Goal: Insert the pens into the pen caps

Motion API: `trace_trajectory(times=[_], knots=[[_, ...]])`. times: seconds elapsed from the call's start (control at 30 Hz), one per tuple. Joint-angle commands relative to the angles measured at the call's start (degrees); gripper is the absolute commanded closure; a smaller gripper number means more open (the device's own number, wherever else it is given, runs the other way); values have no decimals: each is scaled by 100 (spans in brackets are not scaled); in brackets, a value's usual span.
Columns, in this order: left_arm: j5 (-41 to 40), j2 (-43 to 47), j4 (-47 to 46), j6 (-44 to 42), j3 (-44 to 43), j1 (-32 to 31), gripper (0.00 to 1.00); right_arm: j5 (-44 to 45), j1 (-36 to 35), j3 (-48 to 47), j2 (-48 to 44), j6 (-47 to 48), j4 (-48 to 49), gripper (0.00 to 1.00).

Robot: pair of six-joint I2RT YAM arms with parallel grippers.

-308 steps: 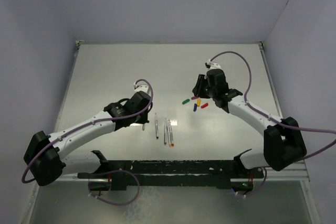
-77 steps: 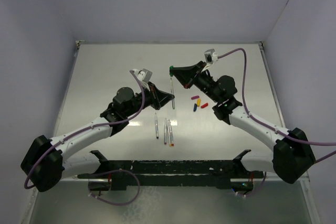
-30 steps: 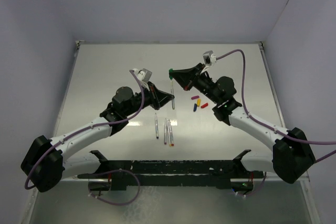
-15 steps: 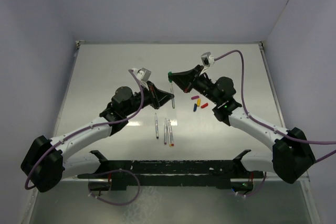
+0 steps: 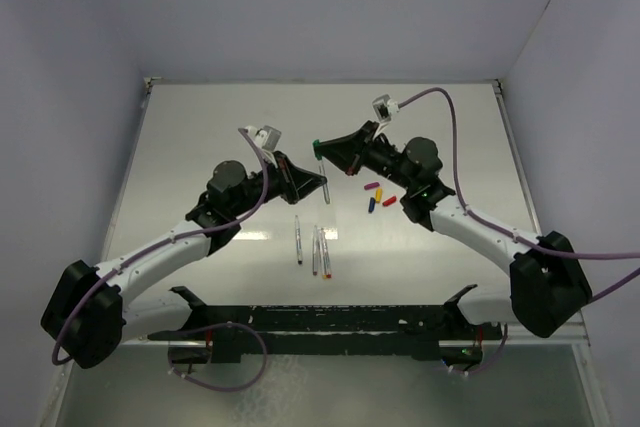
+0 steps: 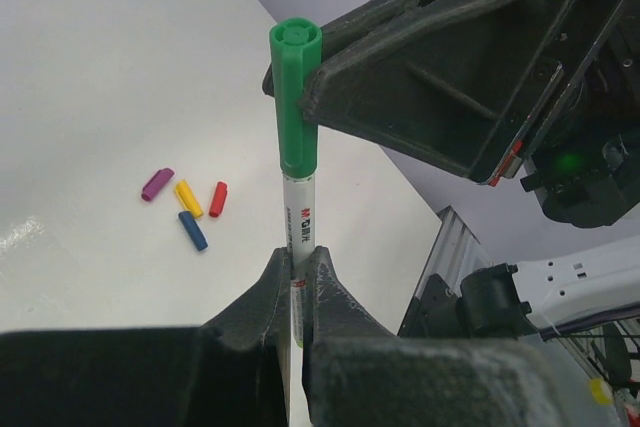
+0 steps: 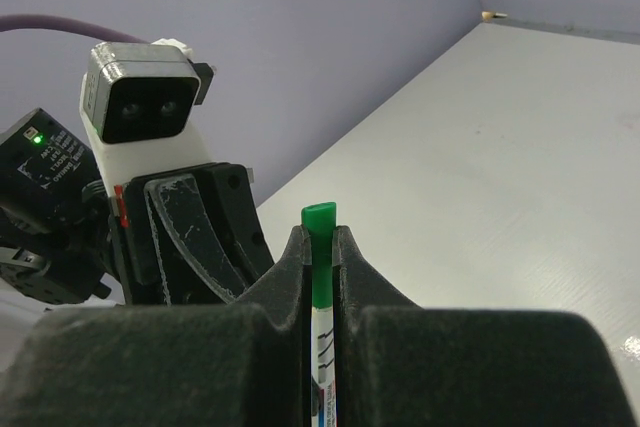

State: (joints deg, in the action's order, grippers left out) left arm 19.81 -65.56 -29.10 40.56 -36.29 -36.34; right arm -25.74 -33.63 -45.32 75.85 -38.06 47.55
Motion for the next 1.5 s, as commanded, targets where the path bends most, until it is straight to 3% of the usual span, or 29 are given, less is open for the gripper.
trace_trajectory(times=[0.0, 0.3, 0.63, 0.83, 1.2, 1.47], knots=[[26, 195, -1094, 146, -152, 311, 100, -778, -63, -252, 141, -103, -698, 100], [325, 105, -1737, 439, -226, 886, 100, -1296, -63, -320, 378, -137, -1236, 100], [421, -161, -2280, 764, -282, 1232, 100, -1679, -63, -350, 736, -285, -1201, 100], [507, -185, -2080, 673, -379, 1329, 100, -1614, -65, -487, 745, 30, -1697, 100], [538, -221, -2082, 705, -397, 1412, 100, -1944, -65, -767, 1114, -73, -1548, 100], [732, -280, -1682, 620, -387, 1428, 100, -1545, -69, -800, 874, 22, -1638, 100]])
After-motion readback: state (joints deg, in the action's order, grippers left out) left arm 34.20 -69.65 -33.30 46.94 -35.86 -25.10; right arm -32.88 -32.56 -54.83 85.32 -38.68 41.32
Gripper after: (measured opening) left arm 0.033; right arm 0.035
